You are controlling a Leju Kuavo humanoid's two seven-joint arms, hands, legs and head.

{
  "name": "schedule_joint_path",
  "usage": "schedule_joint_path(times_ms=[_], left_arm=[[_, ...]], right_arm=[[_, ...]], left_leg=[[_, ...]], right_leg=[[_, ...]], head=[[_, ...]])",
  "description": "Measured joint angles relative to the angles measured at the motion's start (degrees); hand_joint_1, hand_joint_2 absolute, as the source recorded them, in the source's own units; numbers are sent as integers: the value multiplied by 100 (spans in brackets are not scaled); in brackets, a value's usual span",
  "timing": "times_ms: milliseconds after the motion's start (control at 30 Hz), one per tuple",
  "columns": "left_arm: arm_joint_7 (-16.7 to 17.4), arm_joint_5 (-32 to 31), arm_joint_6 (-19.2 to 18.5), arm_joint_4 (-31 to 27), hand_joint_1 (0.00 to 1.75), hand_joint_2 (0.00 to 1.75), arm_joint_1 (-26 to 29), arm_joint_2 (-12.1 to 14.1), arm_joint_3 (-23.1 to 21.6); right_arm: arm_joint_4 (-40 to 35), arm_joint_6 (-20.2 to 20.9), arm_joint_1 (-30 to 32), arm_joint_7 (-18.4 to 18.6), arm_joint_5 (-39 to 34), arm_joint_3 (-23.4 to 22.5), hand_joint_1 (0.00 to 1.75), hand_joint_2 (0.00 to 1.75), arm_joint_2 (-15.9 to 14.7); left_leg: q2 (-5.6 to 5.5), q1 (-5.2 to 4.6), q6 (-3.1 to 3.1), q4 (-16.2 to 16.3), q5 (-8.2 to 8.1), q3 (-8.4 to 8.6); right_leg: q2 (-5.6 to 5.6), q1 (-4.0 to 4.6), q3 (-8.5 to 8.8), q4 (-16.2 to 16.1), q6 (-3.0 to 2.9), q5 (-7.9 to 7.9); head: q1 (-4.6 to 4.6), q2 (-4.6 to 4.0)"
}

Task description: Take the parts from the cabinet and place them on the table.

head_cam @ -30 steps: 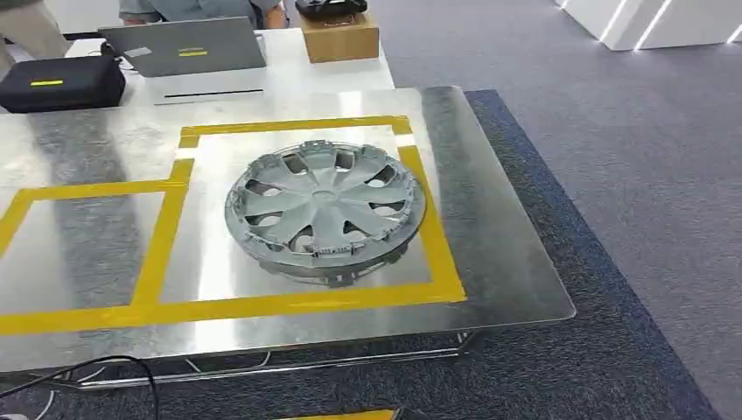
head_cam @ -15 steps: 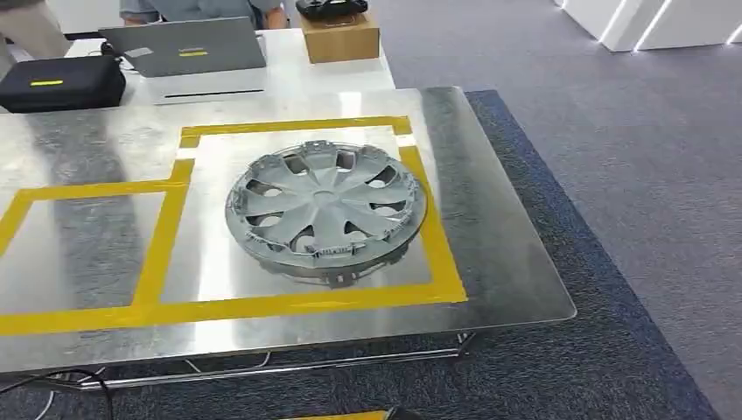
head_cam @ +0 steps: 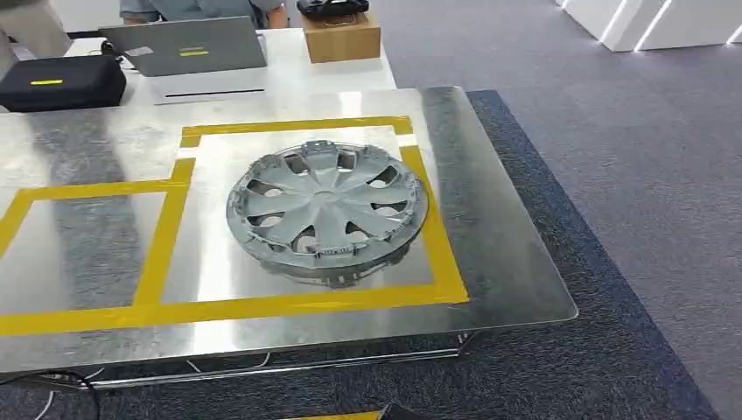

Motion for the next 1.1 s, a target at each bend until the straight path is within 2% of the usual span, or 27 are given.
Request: schedule_joint_path(times_ms=[433, 467, 567, 667, 733, 767, 800, 833, 867, 933, 1000, 1100], left_arm=[[4, -4, 0, 194, 175, 175, -34, 55, 0], [4, -57, 44, 203, 175, 175, -35, 66, 0], [-145, -401, 366, 238, 175, 175, -79, 96, -7], [-214, -614, 538, 243, 175, 175, -166, 107, -123], [-330, -724, 619, 240, 175, 175, -223, 107, -247], [-374, -772, 647, 214, 175, 175, -251, 107, -329], [-477, -813, 673, 201, 175, 175, -278, 79, -400], [-609, -824, 663, 177, 175, 175, -280, 42, -469], [-763, -870, 649, 91, 175, 175, -249, -8, -566], [-1010, -1254, 853, -222, 175, 175, -132, -138, -847], [-856, -1894, 971, -709, 175, 175, 53, -252, -1282], [-494, -3268, 1126, -1356, 175, 175, 247, -317, -1905]], right_arm=[[0, 0, 0, 0, 0, 35, 0, 175, 2], [0, 0, 0, 2, 0, 35, 0, 175, 4], [2, -37, 5, 2, 2, 37, 0, 175, 7], [4, -50, 9, -28, -15, 35, 0, 175, 15], [7, -59, 10, -57, -22, 35, 0, 175, 37], [7, -77, 15, -63, -31, 35, 0, 175, 50], [9, -98, 15, -105, -43, 35, 0, 175, 48], [11, -116, 18, -133, -59, 35, 0, 175, 48], [13, -138, 41, -185, -79, 35, 0, 175, 48], [31, -168, 92, -271, -120, 31, 0, 175, 33], [33, -177, 143, -308, -184, 31, 0, 175, 17], [28, -70, 215, -323, -278, 31, 0, 175, -55]], left_leg=[[0, 0, 3, 0, -2, 0], [0, -9, 26, 16, -15, 1], [0, -14, 37, 30, -20, 4], [-1, -48, 91, 48, -21, -3], [-1, -63, 144, -4, 17, -22], [-4, -29, 129, -119, 98, 56], [-4, -20, 64, -156, 114, 84], [-4, -31, 68, -150, 113, 74], [-4, -38, 78, -142, 107, 79], [-5, -42, 91, -130, 100, 81], [-4, -53, 119, -114, 82, 81], [-4, -60, 145, -104, 65, 79]], right_leg=[[0, 0, 5, -7, 0, 0], [-3, -15, 9, -23, 23, 13], [-1, -23, 8, -25, 38, 20], [-2, -57, 15, -41, 86, 36], [-4, -65, 40, -112, 145, 77], [-6, -34, 85, -136, 146, 58], [-10, -16, 103, -195, -72, 163], [-9, -11, 107, -203, -164, 117], [-8, -16, 115, -198, -155, 133], [-9, -15, 124, -201, -167, 140], [-9, -19, 130, -203, -166, 141], [-11, -24, 135, -206, -151, 143]], head=[[0, 2], [-2, 2], [-2, 2], [-4, 2], [-7, 0], [-9, 2], [37, -2], [39, 2], [24, 0], [39, 2], [33, 0], [33, 0]])
